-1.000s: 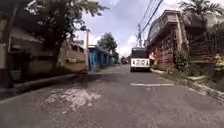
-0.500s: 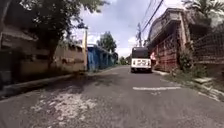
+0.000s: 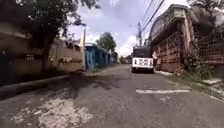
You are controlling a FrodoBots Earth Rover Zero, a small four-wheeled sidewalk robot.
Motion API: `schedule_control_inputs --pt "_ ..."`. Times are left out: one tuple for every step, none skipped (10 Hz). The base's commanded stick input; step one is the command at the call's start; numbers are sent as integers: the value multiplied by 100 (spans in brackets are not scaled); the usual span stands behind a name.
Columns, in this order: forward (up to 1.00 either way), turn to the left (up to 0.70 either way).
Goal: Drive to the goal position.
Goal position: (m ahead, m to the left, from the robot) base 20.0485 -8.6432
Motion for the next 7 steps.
schedule_control_inputs --pt "70 0" --pt "70 0" --pt "70 0" --pt "70 0" --pt "70 0" --pt "70 0" --pt "70 0"
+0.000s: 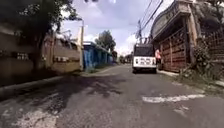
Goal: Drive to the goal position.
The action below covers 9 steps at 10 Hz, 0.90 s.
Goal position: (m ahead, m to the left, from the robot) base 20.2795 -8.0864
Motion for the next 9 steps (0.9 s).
schedule_control_inputs --pt "70 0" --pt "70 0" --pt "70 0" --pt "70 0" --pt "70 0" --pt "70 0" --pt "70 0" --pt "70 0" --pt "70 0"
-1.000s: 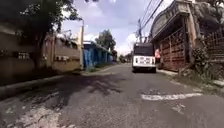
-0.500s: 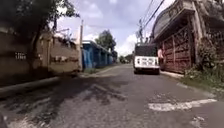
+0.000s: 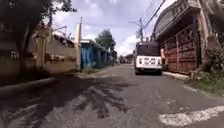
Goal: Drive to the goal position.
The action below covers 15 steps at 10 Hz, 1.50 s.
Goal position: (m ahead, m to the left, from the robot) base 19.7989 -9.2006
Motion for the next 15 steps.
schedule_control_inputs --pt "70 0" --pt "70 0" --pt "70 0" --pt "70 0" --pt "70 0" --pt "70 0" --pt "70 0" --pt "70 0" --pt "70 0" --pt "70 0" --pt "70 0" --pt "70 0" --pt "70 0" --pt "70 0" --pt "70 0"
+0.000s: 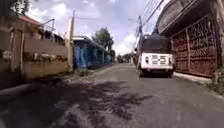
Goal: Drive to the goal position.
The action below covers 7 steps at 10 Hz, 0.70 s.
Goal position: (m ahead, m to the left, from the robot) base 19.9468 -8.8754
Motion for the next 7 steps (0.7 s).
schedule_control_inputs --pt "70 0" --pt "70 0" --pt "70 0" --pt "70 0" --pt "70 0" --pt "70 0" --pt "70 0"
